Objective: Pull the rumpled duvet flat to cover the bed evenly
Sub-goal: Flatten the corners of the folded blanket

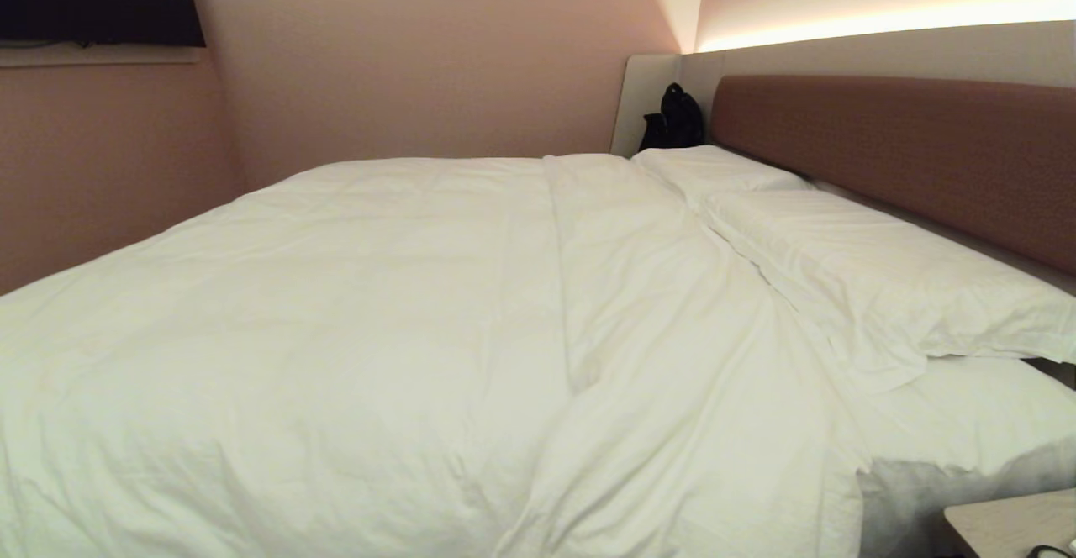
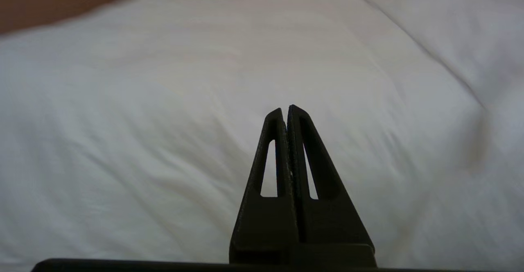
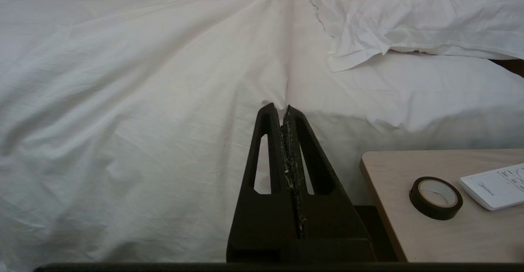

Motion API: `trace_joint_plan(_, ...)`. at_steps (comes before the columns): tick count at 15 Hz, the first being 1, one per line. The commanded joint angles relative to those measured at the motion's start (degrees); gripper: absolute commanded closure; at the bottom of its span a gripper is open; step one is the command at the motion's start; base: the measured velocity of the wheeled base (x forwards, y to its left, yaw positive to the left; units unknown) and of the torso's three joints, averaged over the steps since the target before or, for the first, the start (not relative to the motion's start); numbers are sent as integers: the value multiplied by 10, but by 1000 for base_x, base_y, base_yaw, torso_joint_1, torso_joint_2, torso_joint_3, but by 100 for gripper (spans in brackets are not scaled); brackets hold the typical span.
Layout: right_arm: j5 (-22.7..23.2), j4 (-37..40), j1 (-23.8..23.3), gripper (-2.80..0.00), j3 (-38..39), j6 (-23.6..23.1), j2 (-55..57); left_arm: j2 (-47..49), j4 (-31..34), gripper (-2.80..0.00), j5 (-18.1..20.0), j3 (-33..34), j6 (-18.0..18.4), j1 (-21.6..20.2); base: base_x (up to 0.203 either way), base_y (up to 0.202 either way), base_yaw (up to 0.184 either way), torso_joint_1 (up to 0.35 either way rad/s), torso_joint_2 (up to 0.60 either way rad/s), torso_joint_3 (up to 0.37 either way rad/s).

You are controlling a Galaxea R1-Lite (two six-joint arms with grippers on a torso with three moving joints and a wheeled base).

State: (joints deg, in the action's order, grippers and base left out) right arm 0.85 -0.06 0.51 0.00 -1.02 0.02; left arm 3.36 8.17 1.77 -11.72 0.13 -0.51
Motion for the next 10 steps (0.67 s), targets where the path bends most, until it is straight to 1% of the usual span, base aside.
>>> trace_joint_plan(1,0,0,0,0,0,0,1,-33,36,0,56,28,8,0,0,0,0,0,0,0)
trace_joint_plan(2,0,0,0,0,0,0,1,-33,34,0,49,41,18,0,0,0,0,0,0,0)
trace_joint_plan(3,0,0,0,0,0,0,1,-33,28,0,29,59,28,0,0,0,0,0,0,0)
trace_joint_plan(4,0,0,0,0,0,0,1,-33,13,0,6,78,31,0,0,0,0,0,0,0)
trace_joint_plan(5,0,0,0,0,0,0,1,-33,-7,0,-1,87,30,0,0,0,0,0,0,0)
trace_joint_plan(7,0,0,0,0,0,1,1,-33,-11,0,-2,89,25,1,0,0,0,0,0,0)
trace_joint_plan(9,0,0,0,0,0,0,1,-34,-11,0,-4,88,-3,1,0,0,0,0,0,0)
trace_joint_plan(10,0,0,0,0,0,0,1,-34,-11,0,-5,88,-5,1,0,0,0,0,0,0)
